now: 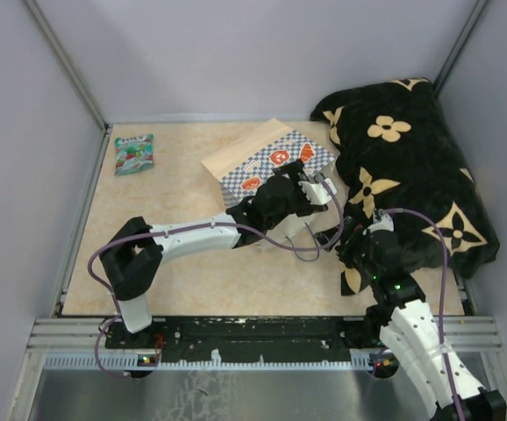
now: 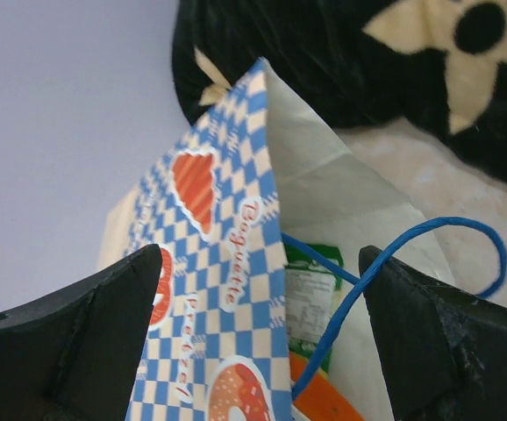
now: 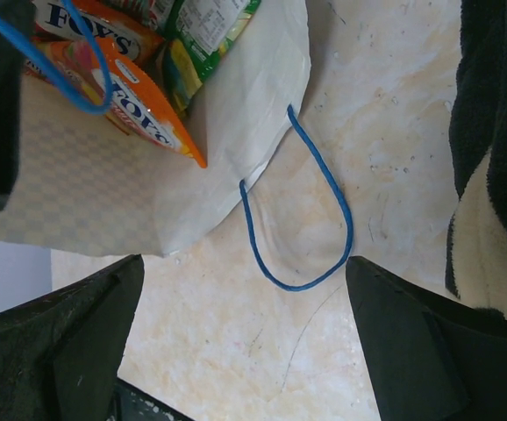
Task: Take the snacks out of the paper bag
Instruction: Take out the snack from the paper bag.
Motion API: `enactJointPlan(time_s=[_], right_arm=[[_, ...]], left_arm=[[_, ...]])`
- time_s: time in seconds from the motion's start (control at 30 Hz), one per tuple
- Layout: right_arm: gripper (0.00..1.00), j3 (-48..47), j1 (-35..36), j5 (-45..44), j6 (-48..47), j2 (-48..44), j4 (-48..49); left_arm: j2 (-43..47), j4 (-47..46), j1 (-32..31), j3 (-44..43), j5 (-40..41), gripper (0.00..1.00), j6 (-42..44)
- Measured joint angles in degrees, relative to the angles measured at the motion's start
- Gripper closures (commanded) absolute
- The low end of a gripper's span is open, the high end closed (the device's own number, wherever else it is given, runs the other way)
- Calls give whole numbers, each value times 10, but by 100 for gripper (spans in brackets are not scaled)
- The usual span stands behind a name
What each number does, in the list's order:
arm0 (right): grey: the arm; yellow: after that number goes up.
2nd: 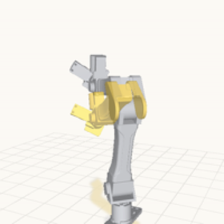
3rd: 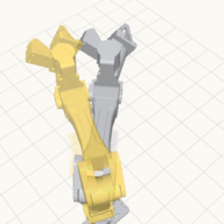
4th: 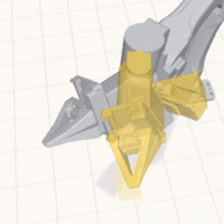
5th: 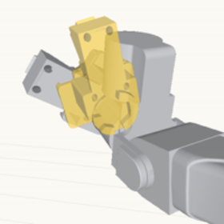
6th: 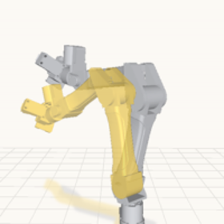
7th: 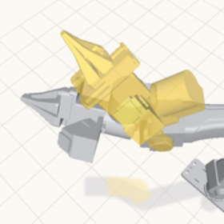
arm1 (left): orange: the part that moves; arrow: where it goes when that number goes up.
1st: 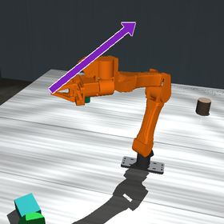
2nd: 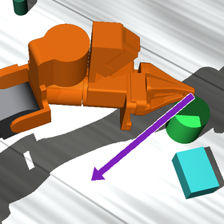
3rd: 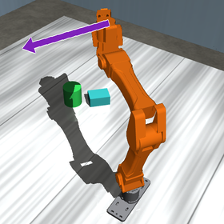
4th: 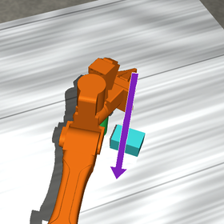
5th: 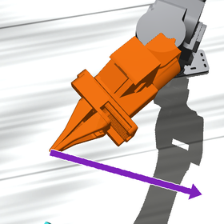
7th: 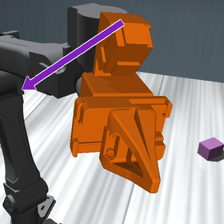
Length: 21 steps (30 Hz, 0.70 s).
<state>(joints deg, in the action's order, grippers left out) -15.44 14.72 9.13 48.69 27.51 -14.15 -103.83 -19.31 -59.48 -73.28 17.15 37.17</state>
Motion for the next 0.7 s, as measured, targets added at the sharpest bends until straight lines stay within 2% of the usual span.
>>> enactJointPlan(time_s=[0.23,0.4,0.53,0.7], right_arm=[[1,24,0,16,30,36,89],[2,39,22,19,71,121,169],[7,38,83,-6,98,196,243],[18,3,132,-43,108,282,319]], left_arm=[[5,-68,7,-4,38,0,-28],[35,-81,26,4,39,0,-80],[74,-86,51,14,37,0,-125],[118,-70,84,16,12,0,-187]])
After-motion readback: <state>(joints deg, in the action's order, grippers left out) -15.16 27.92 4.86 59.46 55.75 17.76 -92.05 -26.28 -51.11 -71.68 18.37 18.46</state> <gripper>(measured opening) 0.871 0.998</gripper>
